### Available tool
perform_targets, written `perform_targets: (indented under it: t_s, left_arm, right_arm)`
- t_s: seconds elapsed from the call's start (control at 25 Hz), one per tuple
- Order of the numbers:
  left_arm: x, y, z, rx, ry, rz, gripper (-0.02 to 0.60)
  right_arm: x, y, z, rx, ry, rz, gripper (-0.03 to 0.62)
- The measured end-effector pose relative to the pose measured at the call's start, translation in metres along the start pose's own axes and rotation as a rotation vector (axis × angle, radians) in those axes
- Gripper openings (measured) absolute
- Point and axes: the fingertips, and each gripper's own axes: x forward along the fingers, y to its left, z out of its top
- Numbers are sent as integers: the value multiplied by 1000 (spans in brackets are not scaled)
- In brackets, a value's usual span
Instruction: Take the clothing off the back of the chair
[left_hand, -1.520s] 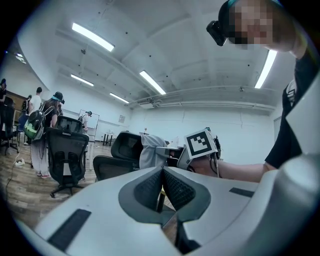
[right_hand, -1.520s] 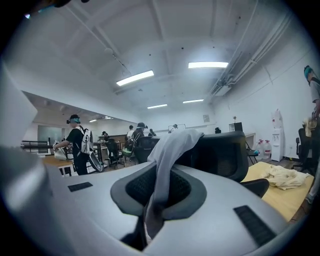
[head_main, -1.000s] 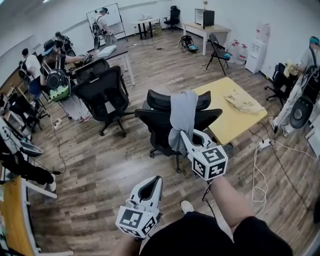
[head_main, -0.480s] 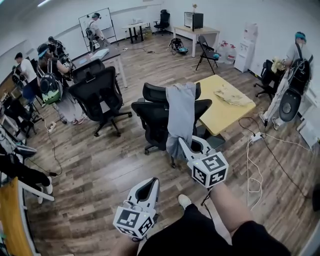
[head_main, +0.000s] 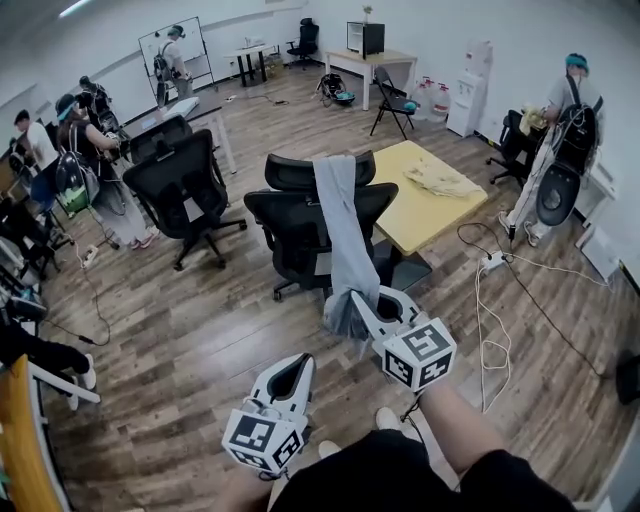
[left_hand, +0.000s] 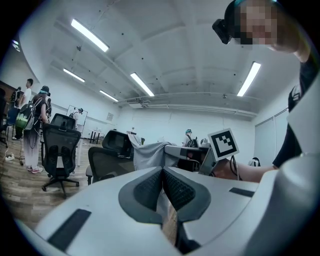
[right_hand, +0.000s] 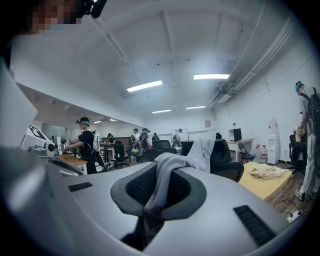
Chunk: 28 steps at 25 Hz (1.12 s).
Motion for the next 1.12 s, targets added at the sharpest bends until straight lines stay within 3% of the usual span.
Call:
perform_targets:
  t_s: [0.56,1.12]
  left_arm:
    - [46,-106,-16,-10,9,27,18]
    - [51,-193,-49,-35,14,133,18]
  right_arm:
    - [-94,-42,-23,19,35,105,38]
    - [-186,-70,-70,38,104,194,37]
